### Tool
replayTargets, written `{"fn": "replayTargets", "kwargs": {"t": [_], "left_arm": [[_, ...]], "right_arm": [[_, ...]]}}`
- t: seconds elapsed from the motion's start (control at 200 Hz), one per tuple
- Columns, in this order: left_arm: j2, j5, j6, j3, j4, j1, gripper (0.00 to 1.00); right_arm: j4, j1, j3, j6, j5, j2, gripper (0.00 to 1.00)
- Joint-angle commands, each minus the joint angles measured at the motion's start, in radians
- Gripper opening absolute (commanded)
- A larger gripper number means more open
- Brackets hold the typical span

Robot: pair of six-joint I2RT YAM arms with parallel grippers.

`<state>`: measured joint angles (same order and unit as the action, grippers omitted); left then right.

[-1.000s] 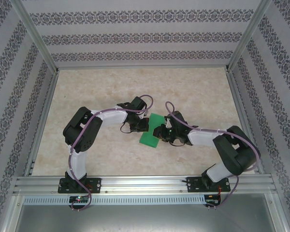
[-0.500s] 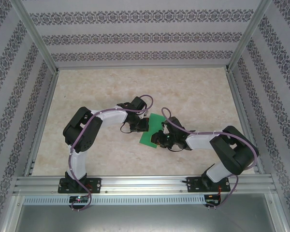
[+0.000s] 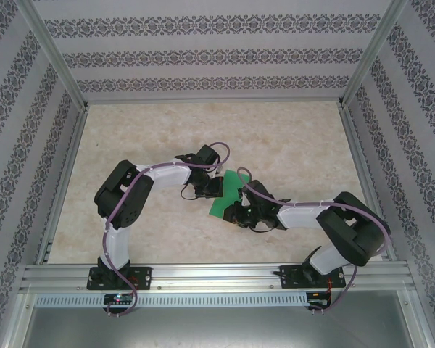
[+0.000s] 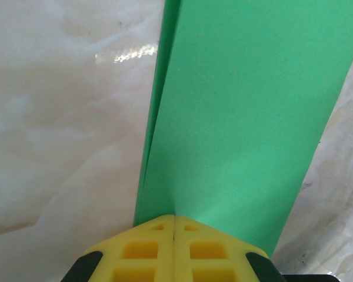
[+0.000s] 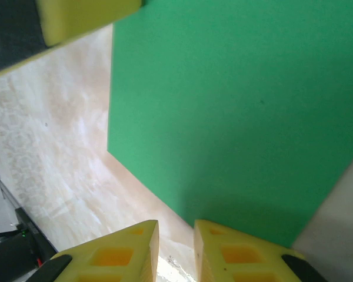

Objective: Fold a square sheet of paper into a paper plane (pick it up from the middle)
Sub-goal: Fold the square sheet of paper in half at the center of the table, then fold the triangle a second time at the center of the table.

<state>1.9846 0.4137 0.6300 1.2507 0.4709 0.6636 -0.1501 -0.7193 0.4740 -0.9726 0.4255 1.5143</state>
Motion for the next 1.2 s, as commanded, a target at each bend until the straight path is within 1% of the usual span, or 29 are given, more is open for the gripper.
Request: {"fn": "replayTargets", "kwargs": {"t": [0.0,0.08,0.17,0.215,0.26,0.32,0.34,0.37,0.395,0.505,0.575,0.624,0.669,0.729,0.804,0.959,1.024,1.194], "left_arm": [[-0.009,-0.012,0.008,-0.015,0.032,0.019,0.00],[-0.023,-0.019,0.023,-0.026,0.028,0.021,0.00],[-0.059,-0.044,0.063,-0.057,0.008,0.025,0.00],[-0.084,-0.056,0.097,-0.082,-0.015,0.029,0.00],[-0.114,-0.068,0.137,-0.113,-0.044,0.031,0.00],[-0.156,-0.087,0.197,-0.155,-0.086,0.039,0.00],[-0.170,-0.095,0.217,-0.167,-0.098,0.042,0.00],[-0.192,-0.107,0.245,-0.185,-0.115,0.046,0.00],[-0.208,-0.115,0.265,-0.201,-0.132,0.050,0.00],[-0.277,-0.141,0.326,-0.244,-0.178,0.056,0.01],[-0.322,-0.173,0.327,-0.254,-0.174,0.056,0.02],[-0.353,-0.220,0.311,-0.251,-0.143,0.056,0.05],[-0.372,-0.260,0.296,-0.243,-0.109,0.053,0.10],[-0.386,-0.289,0.276,-0.233,-0.078,0.044,0.12],[-0.390,-0.291,0.256,-0.228,-0.060,0.027,0.12],[-0.388,-0.271,0.236,-0.233,-0.059,-0.002,0.15],[-0.389,-0.258,0.233,-0.237,-0.066,-0.006,0.20],[-0.381,-0.214,0.229,-0.251,-0.091,-0.022,0.27]], "right_arm": [[-0.009,-0.005,-0.029,-0.008,-0.022,0.019,0.24],[0.025,-0.001,-0.012,0.005,-0.036,-0.039,0.24],[0.160,0.028,0.039,0.053,-0.090,-0.130,0.28],[0.227,0.058,0.057,0.076,-0.130,-0.171,0.29],[0.290,0.101,0.070,0.091,-0.178,-0.201,0.33],[0.365,0.162,0.090,0.108,-0.232,-0.211,0.36],[0.378,0.184,0.099,0.117,-0.238,-0.206,0.36],[0.384,0.204,0.112,0.132,-0.238,-0.198,0.41],[0.383,0.216,0.125,0.143,-0.235,-0.188,0.42],[0.370,0.213,0.205,0.170,-0.195,-0.121,0.44],[0.376,0.201,0.247,0.172,-0.204,-0.066,0.44],[0.371,0.195,0.269,0.172,-0.205,-0.031,0.44],[0.381,0.189,0.292,0.168,-0.224,-0.005,0.45],[0.415,0.184,0.323,0.157,-0.263,0.030,0.46],[0.426,0.175,0.352,0.153,-0.293,0.064,0.46],[0.422,0.171,0.391,0.147,-0.290,0.125,0.47],[0.419,0.167,0.407,0.147,-0.288,0.147,0.47],[0.421,0.164,0.446,0.153,-0.273,0.193,0.47]]}}
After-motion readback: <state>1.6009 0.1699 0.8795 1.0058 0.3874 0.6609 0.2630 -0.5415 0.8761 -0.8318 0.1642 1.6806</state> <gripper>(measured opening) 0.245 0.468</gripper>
